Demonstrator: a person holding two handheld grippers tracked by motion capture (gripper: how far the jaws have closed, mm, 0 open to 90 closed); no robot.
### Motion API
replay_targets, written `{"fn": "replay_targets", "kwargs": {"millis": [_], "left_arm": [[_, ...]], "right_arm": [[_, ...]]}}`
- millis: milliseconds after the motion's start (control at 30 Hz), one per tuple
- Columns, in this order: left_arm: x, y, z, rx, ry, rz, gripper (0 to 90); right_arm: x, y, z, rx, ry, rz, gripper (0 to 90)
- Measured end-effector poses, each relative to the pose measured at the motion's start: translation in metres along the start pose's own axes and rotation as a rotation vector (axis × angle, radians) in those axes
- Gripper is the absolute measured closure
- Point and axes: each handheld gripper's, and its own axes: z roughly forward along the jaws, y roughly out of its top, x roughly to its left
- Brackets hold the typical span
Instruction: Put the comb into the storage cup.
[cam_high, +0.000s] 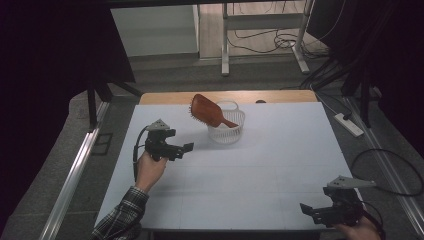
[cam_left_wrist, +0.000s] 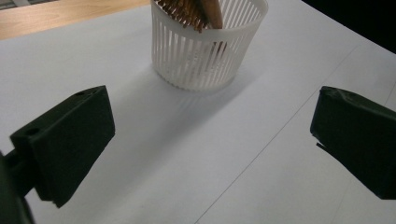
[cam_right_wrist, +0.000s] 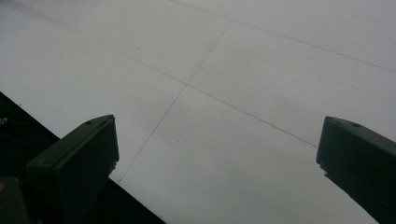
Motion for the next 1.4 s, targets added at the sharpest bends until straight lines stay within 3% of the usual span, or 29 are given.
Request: {"fn": "replay_targets", "kwargs": {"millis": [167,400,1400], "left_arm": [[-0.001,-0.004,-0.005,0.005,0.010,-0.014,0.0],[-0.004,-0.009,-0.011,0.017,0.023,0.009,0.0],[-0.015,-0.031,-0.033,0.047,0.010,-0.022,0.0]], "right_arm": [[0.000,0.000,0.000,-0.001,0.000,-0.001,0.0],[0.000,0.000,0.000,-0.001,0.000,-0.002,0.0],[0.001,0.001,0.000,0.003,-0.005,-0.008,0.0]]}}
